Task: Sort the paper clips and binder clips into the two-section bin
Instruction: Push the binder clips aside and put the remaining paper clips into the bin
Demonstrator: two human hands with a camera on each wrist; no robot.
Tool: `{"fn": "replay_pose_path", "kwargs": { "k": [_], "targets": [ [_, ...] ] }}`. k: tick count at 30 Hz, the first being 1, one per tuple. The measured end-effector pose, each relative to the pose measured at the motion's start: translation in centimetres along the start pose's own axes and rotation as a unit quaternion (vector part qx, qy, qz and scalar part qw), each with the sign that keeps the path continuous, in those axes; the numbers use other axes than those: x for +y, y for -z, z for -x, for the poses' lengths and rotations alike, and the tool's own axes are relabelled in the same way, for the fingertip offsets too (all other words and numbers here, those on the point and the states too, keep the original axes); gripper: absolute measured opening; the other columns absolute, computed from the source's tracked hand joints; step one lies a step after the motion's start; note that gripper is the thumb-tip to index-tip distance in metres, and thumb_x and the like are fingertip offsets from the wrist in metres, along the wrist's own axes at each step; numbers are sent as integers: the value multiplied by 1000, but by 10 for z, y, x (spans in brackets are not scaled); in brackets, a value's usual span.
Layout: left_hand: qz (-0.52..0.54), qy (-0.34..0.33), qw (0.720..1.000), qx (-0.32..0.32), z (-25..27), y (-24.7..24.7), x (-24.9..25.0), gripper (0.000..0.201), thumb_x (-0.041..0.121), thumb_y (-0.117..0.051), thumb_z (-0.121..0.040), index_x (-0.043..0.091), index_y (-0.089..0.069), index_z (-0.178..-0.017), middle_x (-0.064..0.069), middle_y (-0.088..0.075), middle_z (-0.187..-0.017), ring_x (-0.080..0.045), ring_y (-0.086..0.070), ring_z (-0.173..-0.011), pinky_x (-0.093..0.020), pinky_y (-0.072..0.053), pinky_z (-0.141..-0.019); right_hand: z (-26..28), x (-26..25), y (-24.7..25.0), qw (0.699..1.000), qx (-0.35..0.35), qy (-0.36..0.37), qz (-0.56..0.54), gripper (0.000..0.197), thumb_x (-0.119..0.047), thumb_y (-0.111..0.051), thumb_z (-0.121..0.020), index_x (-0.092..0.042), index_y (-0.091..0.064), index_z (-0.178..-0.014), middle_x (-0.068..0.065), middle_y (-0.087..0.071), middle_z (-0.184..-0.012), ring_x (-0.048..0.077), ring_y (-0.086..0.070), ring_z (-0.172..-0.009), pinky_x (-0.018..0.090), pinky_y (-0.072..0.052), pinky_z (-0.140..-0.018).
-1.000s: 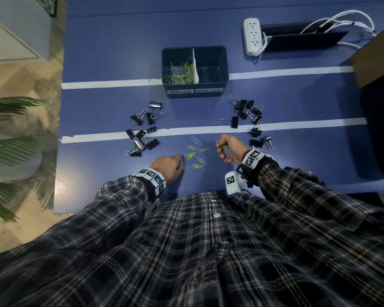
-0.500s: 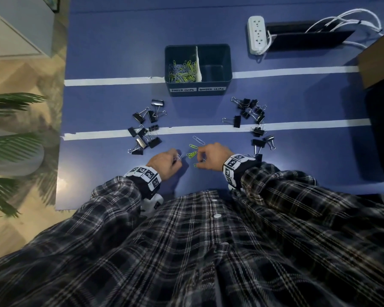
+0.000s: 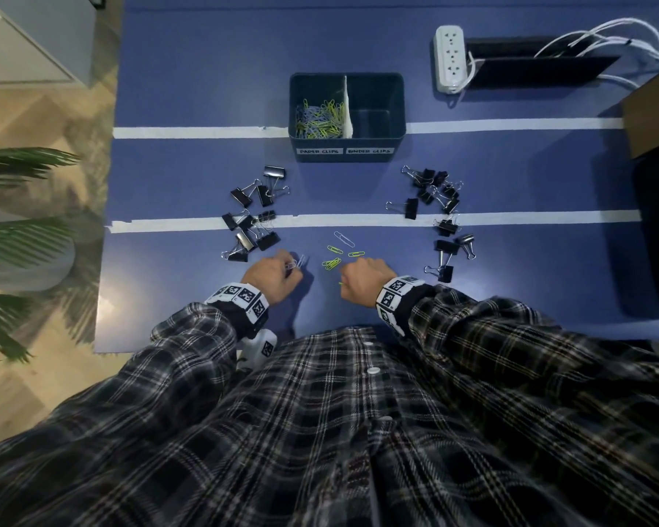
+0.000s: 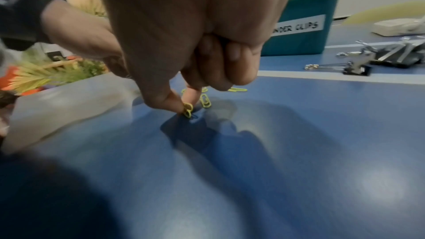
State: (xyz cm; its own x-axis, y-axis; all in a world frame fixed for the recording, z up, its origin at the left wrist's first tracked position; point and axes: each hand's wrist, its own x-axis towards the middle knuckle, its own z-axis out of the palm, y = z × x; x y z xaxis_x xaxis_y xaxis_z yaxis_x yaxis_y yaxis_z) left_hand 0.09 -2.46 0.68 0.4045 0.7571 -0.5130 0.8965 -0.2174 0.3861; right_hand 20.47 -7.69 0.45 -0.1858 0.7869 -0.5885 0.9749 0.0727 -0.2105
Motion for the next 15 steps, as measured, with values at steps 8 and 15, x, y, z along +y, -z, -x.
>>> {"fn": "replay_pose_path", "kwargs": {
  "k": [8,15],
  "targets": [
    [74,5,997,21,-22,30,11,15,30,-48,-94,16,-45,-91,-7,-59,-79,-27,-57,-76,-33,-45,-71,-19,22,56,861,85,-161,-475,20,-28,-56,-83,-18,-55,-65,-3,-52,-59,12,-44,-50,20,-35,-49],
    [24,-3,998,57,-99,125,48,27,37,-46,-96,12,-54,-91,-7,-56,-81,-23,-52,-73,-29,-40,-64,-55,38,159,729,89,-169,-658,13,-13,-47,-75,-16,-45,-63,1,-47,-57,13,-34,-41,16,-22,-39]
  ]
}}
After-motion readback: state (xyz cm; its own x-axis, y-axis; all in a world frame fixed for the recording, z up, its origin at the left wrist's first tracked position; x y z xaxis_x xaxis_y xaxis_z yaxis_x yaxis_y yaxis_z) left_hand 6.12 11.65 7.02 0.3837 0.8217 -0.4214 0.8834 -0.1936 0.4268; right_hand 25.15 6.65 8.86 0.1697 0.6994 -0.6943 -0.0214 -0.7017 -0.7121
